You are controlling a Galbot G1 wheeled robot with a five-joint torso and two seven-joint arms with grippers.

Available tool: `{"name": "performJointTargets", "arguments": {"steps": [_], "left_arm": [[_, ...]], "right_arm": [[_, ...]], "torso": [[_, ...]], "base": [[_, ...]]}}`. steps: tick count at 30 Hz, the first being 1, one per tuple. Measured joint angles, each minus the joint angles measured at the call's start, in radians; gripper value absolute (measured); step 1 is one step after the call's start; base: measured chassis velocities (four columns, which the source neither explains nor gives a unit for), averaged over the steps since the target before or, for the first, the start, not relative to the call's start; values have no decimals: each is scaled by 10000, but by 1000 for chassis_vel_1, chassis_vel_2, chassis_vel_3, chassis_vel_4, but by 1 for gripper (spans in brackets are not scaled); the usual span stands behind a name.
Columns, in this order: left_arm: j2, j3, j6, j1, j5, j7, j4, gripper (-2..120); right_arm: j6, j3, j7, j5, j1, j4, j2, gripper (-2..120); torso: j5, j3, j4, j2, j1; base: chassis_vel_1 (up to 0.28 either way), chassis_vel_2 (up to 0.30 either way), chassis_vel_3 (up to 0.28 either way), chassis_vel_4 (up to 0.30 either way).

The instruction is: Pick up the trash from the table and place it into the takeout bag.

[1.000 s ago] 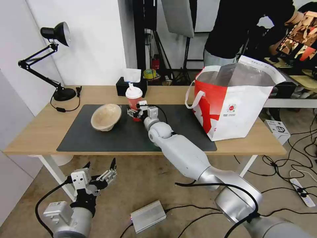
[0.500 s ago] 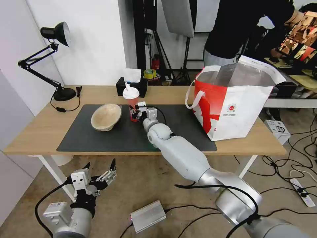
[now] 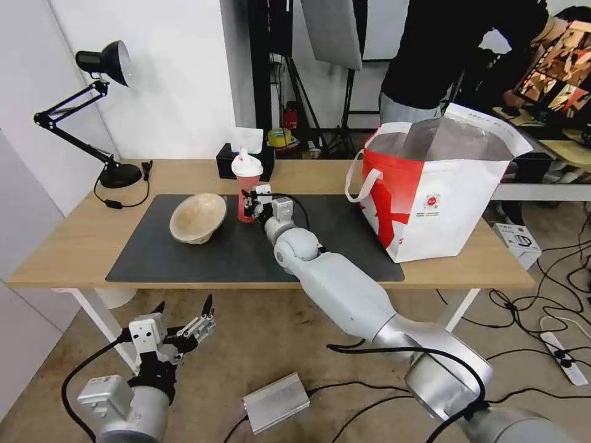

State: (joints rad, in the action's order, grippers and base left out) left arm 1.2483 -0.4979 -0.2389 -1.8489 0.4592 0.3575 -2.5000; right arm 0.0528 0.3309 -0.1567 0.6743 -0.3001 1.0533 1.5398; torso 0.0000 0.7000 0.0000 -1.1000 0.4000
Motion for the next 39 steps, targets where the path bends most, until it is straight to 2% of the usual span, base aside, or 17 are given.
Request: {"name": "performJointTargets", "arguments": {"steps": [21, 29, 33, 39], "left_arm": [[54, -34, 84, -92, -88, 0, 0, 100], [159, -100, 235, -208, -246, 0, 0, 100], [251, -106, 235, -207, -260, 0, 0, 100], [300, -67, 234, -181, -264, 0, 0, 100]], "right_arm": [[398, 77, -769, 36, -290, 1748, -746, 3], [508, 2, -958, 188, -412, 2510, -1317, 3], [570, 41, -1030, 418, -421, 3061, -1867, 3], [606, 81, -1057, 534, -431, 3383, -2194, 3]], "torso": [[0, 0, 0, 0, 0], [1, 0, 0, 0, -1], [1, 0, -1, 0, -1], [1, 0, -1, 0, 0]], "base": [[0, 0, 0, 0], [0, 0, 0, 0], [0, 0, 0, 0], [0, 0, 0, 0]]}}
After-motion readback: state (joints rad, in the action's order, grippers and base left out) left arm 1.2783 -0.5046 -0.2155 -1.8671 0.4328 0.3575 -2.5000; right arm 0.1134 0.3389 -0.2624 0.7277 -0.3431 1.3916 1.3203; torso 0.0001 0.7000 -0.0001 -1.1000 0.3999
